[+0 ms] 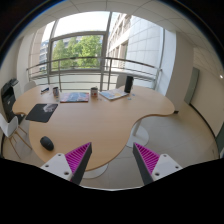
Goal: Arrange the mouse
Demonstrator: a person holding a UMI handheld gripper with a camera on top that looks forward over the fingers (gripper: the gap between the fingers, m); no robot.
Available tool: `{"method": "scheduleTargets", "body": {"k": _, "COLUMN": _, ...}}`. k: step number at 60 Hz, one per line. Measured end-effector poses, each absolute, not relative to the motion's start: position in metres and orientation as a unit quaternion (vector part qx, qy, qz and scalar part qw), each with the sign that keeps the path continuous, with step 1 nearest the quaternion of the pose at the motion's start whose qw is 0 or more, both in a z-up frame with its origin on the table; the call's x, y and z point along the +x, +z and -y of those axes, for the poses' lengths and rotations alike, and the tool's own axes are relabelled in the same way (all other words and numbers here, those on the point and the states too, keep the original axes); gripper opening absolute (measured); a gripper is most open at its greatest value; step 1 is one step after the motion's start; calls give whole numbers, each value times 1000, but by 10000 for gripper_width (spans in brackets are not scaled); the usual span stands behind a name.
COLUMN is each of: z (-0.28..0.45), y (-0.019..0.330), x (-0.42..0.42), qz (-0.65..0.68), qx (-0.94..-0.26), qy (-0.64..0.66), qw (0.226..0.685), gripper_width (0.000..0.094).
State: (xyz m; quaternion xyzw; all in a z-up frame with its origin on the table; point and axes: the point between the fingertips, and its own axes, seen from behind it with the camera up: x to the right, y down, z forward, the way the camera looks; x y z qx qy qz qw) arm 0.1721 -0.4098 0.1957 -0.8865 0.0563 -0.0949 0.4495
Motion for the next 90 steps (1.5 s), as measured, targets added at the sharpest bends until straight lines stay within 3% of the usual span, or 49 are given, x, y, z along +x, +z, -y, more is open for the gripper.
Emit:
{"method": "scheduleTargets", "body": {"k": 15, "z": 445, "y": 168, "x": 152, "qz": -77, "qx": -892, "qy": -108, "qw": 433, "gripper_width": 844}}
{"method": "scheduleTargets", "body": {"k": 29, "z": 470, "y": 86, "x": 38, "qz": -76, "qx": -909, "qy": -79, "qw": 401, "gripper_width": 842}}
{"method": "scheduleTargets", "body": {"k": 53, "z": 346, "y": 0, "x": -113, "qz": -9, "qx": -919, "qy": -41, "qw": 393, "gripper_width": 844}}
{"method": "scheduleTargets", "body": {"k": 74, "z": 254, "y": -15, "x": -118, "qz": -29, "qx": -918, "qy": -28, "qw": 394, "gripper_width": 835}}
{"method": "scheduleTargets", "body": {"k": 81, "z": 231, "y": -17, "x": -110, "qz": -42, "qx": -915, "qy": -24, "qw": 400, "gripper_width": 739}}
{"method": "scheduleTargets", "body": {"k": 86, "z": 226, "y": -16, "x": -112, "qz": -37, "qx": -914, "qy": -23, "qw": 403, "gripper_width": 527}}
{"method": "scheduleTargets", "body": {"k": 90, "z": 225, "y": -16, "x": -110, "qz": -43, "qx": -914, "qy": -28, "qw": 402, "gripper_width": 500}}
